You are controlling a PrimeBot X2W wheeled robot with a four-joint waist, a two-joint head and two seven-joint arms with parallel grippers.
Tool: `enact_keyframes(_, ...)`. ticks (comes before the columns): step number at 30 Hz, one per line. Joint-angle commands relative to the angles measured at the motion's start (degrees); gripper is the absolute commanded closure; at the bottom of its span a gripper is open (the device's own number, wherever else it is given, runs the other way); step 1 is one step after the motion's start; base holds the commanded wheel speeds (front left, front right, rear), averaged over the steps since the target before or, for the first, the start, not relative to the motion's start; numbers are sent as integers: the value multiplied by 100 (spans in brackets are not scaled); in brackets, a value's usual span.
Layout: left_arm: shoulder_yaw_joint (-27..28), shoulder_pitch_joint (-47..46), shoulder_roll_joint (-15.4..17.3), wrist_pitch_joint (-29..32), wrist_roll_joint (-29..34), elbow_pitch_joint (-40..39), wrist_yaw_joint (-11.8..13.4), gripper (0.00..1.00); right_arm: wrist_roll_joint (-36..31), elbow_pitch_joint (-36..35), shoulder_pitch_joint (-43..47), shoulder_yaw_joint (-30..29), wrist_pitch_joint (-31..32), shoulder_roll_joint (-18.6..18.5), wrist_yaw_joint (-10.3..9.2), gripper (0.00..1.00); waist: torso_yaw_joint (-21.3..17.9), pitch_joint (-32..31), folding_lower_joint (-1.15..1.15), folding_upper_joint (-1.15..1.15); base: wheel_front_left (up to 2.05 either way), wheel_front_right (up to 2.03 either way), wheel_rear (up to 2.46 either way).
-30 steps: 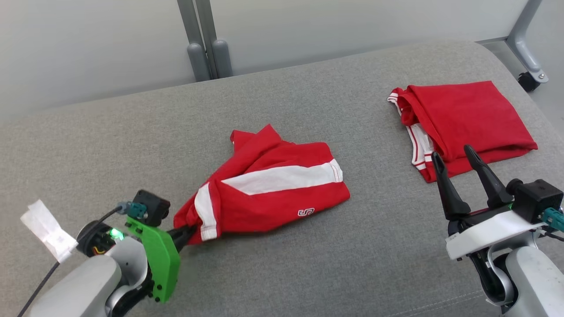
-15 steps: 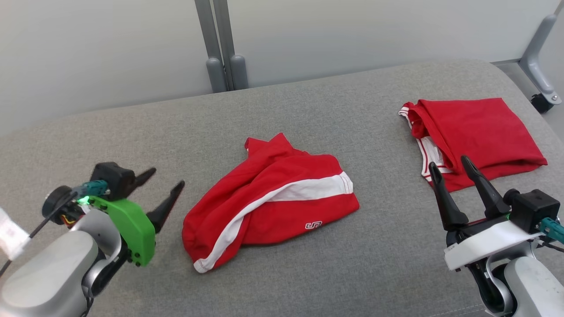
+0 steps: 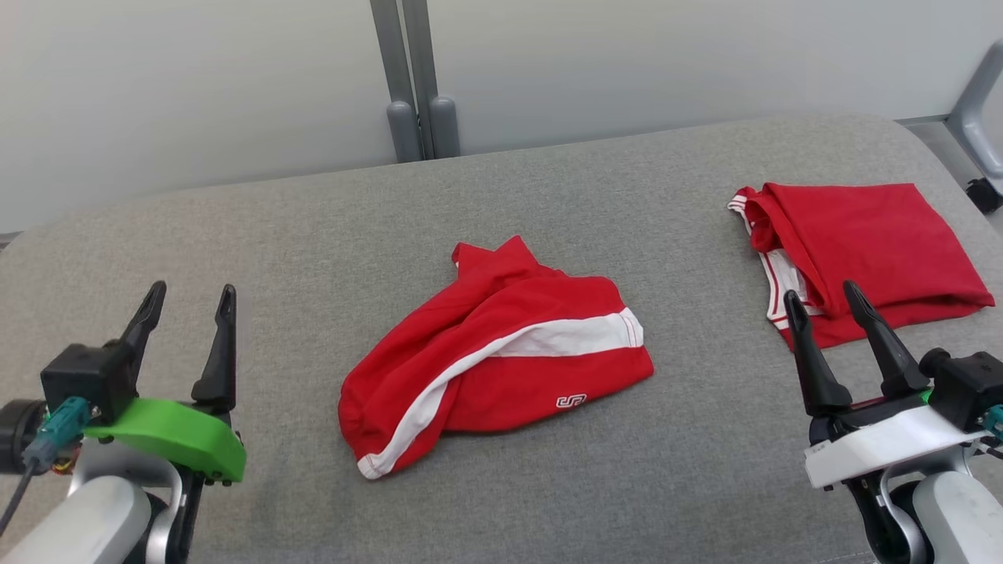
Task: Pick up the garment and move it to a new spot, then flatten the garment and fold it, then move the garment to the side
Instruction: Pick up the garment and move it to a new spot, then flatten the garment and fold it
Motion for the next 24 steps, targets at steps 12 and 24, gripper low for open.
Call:
enact_keyframes(12,2153,1987,-1512,-40,1377,-917,-27,0,-109,-114,298,-236,-11,177,1,0,168,80,0,0,0,0,0)
enact_keyframes(24,2823,2441,-2391,-40,2309,-547,-891,0,-57,-110,296,-242,-11,42,1,0,159,79,0,0,0,0,0)
